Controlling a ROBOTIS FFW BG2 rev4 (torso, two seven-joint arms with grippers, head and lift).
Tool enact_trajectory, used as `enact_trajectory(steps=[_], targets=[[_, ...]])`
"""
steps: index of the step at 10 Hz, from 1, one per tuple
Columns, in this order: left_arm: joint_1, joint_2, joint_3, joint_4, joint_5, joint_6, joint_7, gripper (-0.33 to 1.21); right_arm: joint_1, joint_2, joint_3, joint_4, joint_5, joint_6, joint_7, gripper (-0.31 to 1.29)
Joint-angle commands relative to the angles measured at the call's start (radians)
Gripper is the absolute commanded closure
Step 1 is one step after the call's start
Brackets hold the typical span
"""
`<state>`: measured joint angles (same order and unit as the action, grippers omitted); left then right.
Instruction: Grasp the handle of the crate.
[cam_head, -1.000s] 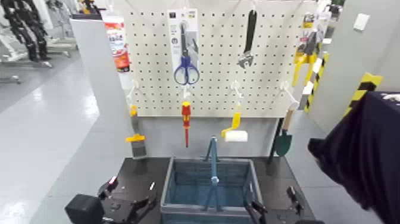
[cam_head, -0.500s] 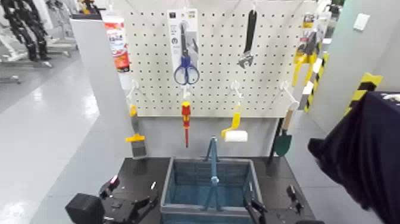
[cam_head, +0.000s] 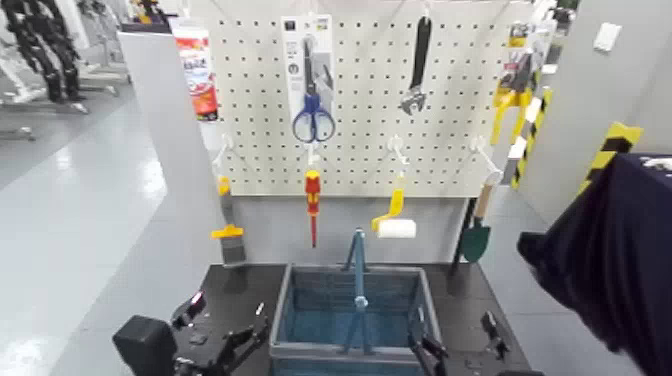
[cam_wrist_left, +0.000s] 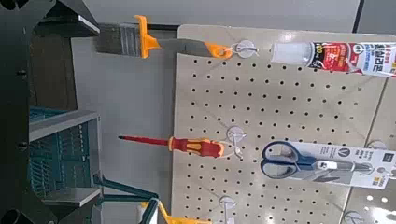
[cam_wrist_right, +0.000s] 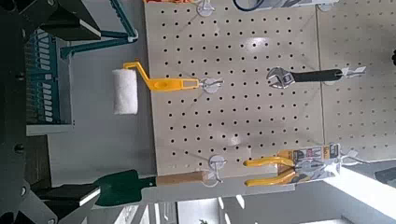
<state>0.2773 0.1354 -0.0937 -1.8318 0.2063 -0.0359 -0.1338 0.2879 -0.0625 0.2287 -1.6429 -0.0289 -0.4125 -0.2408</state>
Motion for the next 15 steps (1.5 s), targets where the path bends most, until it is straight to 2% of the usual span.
enact_trajectory(steps=[1, 5, 8, 9, 14, 15], targets=[[-0.02, 0.003, 0.0, -0.009, 0.036, 0.053, -0.007, 0.1, 0.001, 0.001, 0.0, 0.0, 0.0, 0.0, 0.0, 0.14], [-0.095, 0.021, 0.005, 0.002, 0.165, 0.168, -0.046, 0.1, 0.002, 0.003, 0.0, 0.0, 0.0, 0.0, 0.0, 0.14], [-0.193, 0.086, -0.024, 0.014, 0.519, 0.372, -0.049, 0.1, 0.001, 0.003, 0.001, 0.003, 0.0, 0.003, 0.002, 0.14], [-0.236, 0.107, -0.052, 0.043, 0.59, 0.401, -0.055, 0.1, 0.001, 0.004, 0.001, 0.003, 0.0, 0.001, 0.002, 0.14], [-0.441, 0.161, -0.133, 0.213, 0.94, 0.604, -0.129, 0.1, -0.003, 0.004, 0.004, 0.009, 0.0, 0.0, 0.003, 0.14], [-0.466, 0.159, -0.142, 0.253, 1.001, 0.636, -0.133, 0.1, -0.003, 0.004, 0.004, 0.009, 0.0, 0.0, 0.003, 0.14]])
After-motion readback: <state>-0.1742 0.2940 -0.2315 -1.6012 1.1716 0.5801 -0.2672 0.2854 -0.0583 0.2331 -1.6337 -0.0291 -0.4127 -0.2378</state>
